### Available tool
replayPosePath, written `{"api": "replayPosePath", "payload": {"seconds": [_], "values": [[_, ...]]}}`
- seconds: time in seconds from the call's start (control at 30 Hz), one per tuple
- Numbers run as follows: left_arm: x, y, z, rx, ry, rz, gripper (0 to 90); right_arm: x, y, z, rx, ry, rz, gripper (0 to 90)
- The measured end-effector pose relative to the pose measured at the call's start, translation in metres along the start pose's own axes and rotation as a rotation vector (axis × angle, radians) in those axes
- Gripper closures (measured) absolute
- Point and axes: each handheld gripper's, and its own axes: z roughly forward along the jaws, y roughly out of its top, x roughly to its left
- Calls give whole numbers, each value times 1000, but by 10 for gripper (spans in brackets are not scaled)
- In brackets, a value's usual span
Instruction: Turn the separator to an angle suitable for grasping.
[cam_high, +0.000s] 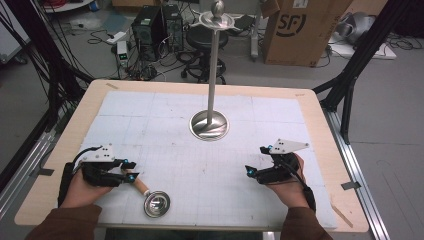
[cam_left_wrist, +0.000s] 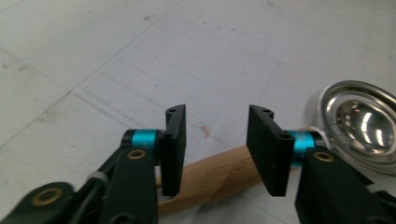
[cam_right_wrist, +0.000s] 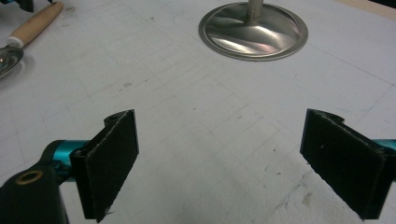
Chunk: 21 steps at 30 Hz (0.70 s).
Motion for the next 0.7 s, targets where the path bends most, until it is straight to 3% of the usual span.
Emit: {"api": "replayPosePath", "payload": {"seconds": [0.13,0.27,0.53,0.7], "values": [[-6,4,-2,8,-47,56,459,0,0,1,0,1,-2,103],[-7,3,3,47,-62,75,419,0,0,1,3,2,-5,103],[-9,1,7,79,-103,83,344,0,0,2,4,10,-1,102],[-14,0,17,131,-110,115,326,1,0,1,8,12,-1,103]]}}
